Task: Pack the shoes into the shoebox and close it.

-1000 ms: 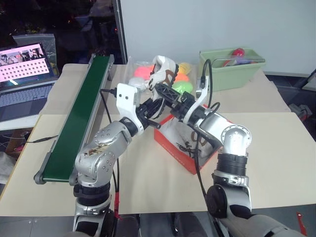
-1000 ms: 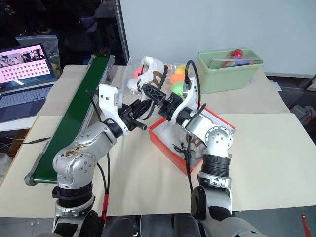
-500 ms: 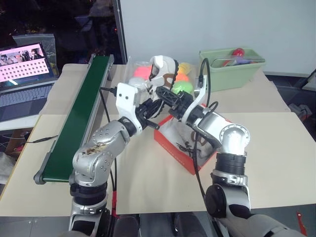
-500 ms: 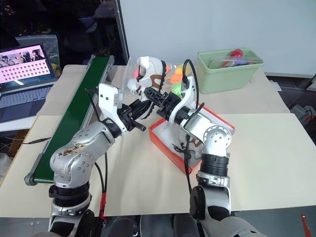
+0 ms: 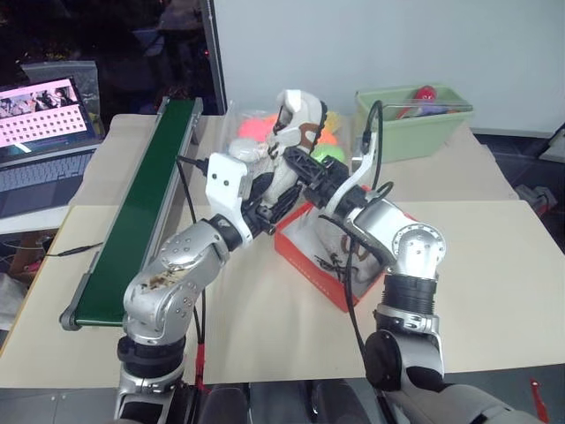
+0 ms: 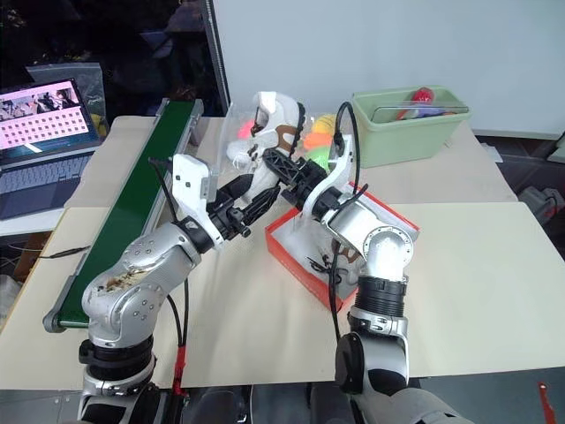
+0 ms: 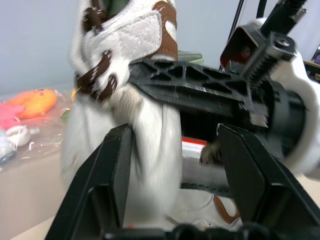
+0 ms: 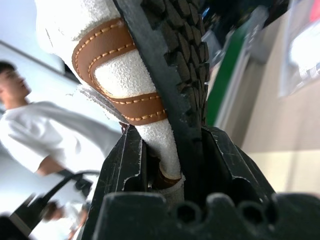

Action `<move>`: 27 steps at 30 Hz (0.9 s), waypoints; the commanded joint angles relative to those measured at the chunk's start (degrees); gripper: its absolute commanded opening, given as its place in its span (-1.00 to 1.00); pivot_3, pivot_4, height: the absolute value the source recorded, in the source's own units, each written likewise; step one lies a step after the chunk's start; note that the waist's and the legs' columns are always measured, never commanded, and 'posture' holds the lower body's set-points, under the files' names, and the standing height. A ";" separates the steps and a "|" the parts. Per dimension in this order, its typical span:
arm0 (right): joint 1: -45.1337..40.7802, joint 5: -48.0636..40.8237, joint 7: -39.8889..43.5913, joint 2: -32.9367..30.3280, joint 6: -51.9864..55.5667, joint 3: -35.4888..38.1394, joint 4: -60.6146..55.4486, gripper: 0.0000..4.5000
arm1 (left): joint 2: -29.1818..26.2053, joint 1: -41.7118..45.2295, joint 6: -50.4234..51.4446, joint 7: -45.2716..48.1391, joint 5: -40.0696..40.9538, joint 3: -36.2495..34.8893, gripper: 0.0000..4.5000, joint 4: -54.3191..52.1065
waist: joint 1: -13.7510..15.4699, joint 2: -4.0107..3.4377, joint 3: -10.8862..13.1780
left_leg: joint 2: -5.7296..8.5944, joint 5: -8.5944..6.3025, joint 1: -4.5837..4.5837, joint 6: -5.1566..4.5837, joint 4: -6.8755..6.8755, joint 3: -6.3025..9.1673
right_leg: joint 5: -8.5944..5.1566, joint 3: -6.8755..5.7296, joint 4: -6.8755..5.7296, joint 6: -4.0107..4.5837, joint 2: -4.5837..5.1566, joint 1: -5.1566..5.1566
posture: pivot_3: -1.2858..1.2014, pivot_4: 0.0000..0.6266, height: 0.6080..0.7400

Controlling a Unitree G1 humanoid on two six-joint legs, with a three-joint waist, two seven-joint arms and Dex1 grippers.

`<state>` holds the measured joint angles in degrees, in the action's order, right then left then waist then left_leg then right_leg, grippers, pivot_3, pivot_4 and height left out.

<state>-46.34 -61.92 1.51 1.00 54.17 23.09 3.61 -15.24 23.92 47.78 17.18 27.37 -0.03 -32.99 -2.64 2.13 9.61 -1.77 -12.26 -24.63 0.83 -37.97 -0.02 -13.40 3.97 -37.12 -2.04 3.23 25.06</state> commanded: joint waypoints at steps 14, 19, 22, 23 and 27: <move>-11.68 4.06 21.09 -34.22 30.79 -17.57 10.19 -0.40 | -14.76 -9.56 -5.70 15.10 1.06 2.43 0.26 -2.32 | -0.01 -0.13 0.08 | -0.03 0.01 0.06 -0.01 0.01 -0.06 | -0.03 0.05 0.11 0.03 -0.05 -0.03 | 0.03 -0.52 0.83; -13.12 10.22 29.43 -38.10 31.71 -27.07 14.30 -0.40 | -14.52 -9.22 -5.94 15.31 0.77 2.85 0.26 -2.36 | 0.18 -0.12 0.08 | -0.02 0.00 0.04 -0.01 0.01 -0.06 | -0.04 0.04 0.19 0.01 -0.04 -0.06 | 0.03 -0.52 0.83; -12.79 14.94 34.14 -39.25 29.51 -33.07 16.71 -0.40 | -14.30 -9.80 -5.69 14.87 0.79 3.12 0.26 -3.25 | 0.20 -0.12 0.08 | -0.01 0.00 0.02 -0.01 0.01 -0.05 | -0.04 0.04 0.21 0.01 -0.03 -0.06 | 0.03 -0.52 0.83; -12.98 16.31 35.44 -39.23 28.96 -34.41 17.69 -0.40 | -14.40 -9.98 -5.65 14.78 0.65 3.29 0.26 -3.51 | 0.19 -0.13 0.08 | 0.00 0.00 0.02 -0.01 0.00 -0.05 | -0.04 0.04 0.21 0.01 -0.03 -0.06 | 0.03 -0.52 0.83; -14.39 20.64 39.74 -38.06 26.86 -37.71 20.71 -0.40 | -14.84 -10.62 -5.07 14.51 0.87 2.91 0.26 -4.55 | 0.12 -0.13 0.08 | -0.01 0.00 0.03 -0.01 0.00 -0.05 | -0.04 0.04 0.17 0.01 -0.03 -0.05 | 0.03 -0.52 0.83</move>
<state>-57.91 -42.97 38.28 -37.16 83.14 -14.26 24.06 -29.66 13.43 43.51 31.99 27.97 3.46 -34.60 -2.52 2.00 9.69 -1.78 -12.26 -24.59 0.82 -37.97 -0.07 -13.44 4.01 -36.96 -2.03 3.19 25.02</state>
